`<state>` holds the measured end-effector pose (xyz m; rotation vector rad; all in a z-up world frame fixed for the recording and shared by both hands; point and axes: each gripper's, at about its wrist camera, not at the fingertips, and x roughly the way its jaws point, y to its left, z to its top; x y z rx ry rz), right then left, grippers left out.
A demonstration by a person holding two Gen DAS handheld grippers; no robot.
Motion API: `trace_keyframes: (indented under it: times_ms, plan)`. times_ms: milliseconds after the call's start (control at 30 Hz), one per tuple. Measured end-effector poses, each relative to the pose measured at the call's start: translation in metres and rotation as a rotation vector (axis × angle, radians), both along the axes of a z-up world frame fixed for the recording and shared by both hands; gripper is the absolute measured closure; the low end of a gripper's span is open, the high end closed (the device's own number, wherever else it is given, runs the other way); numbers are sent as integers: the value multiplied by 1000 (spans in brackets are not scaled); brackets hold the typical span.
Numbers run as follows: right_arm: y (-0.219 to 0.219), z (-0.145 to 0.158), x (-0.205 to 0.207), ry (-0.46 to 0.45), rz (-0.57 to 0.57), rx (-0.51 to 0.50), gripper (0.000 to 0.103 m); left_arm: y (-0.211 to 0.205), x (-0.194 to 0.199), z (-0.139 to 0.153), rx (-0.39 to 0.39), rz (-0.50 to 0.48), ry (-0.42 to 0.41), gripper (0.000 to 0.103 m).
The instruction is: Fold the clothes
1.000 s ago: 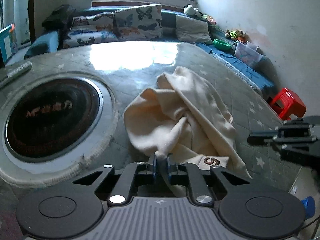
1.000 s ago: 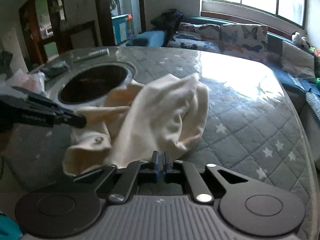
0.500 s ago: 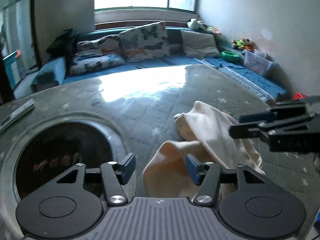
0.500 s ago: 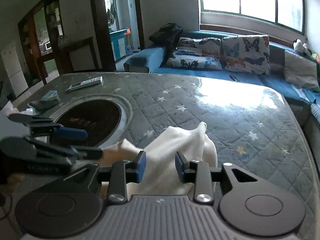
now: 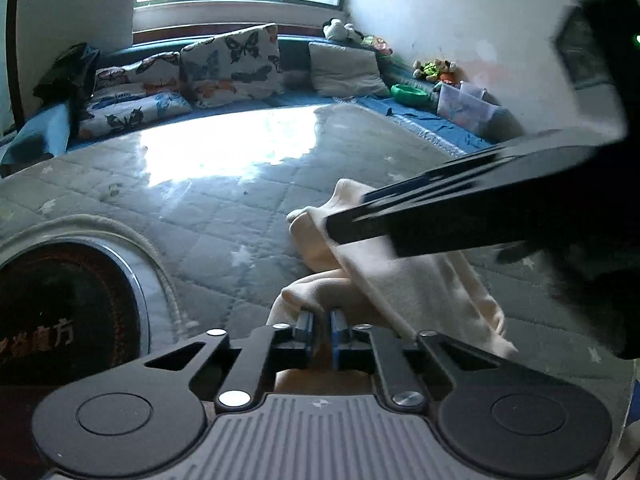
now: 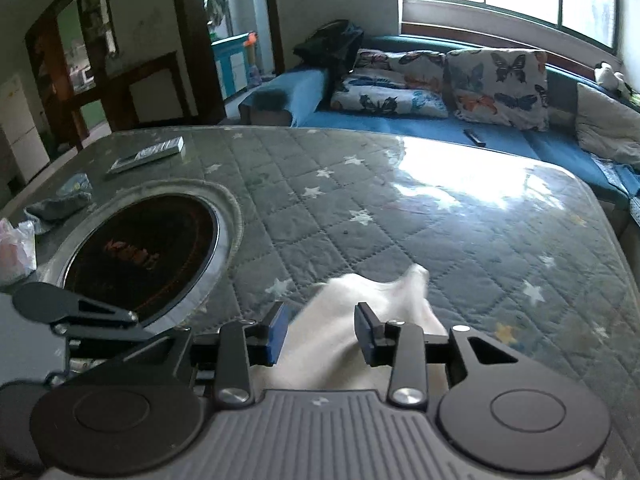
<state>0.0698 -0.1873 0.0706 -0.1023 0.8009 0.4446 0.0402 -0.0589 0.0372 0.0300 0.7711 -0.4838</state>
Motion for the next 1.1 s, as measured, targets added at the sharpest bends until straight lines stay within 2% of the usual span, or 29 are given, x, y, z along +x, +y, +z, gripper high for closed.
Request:
trace_keyframes:
  times_ms: [200,233,267,367,633,867,1000,1100]
  plan:
    - [17,-13,10,31,10,-85,67,0,-4,5,-15,-10,-16,97]
    - [17,-13,9,24,14,-101,73,0,-4,7,-18,-10,-18,97]
    - [18,-12,7,16,18,-116,86,0,-5,8,-22,-9,-21,97]
    - [15,-8,-1,-9,31,-148,100,1,-7,12,-28,-4,-29,97]
    - [-19,16,-38,-131,-14,-184,101,9,-15,22,-46,51,-45,98]
    - [-79,36,-77,-215,-140,-183,101,35,-28,42,-70,152,-83,98]
    - [-125,38,-106,-235,-237,-198,101,62,-45,55,-77,232,-122,98]
    - [-160,31,-131,-217,-324,-209,101,90,-60,63,-83,313,-137,100]
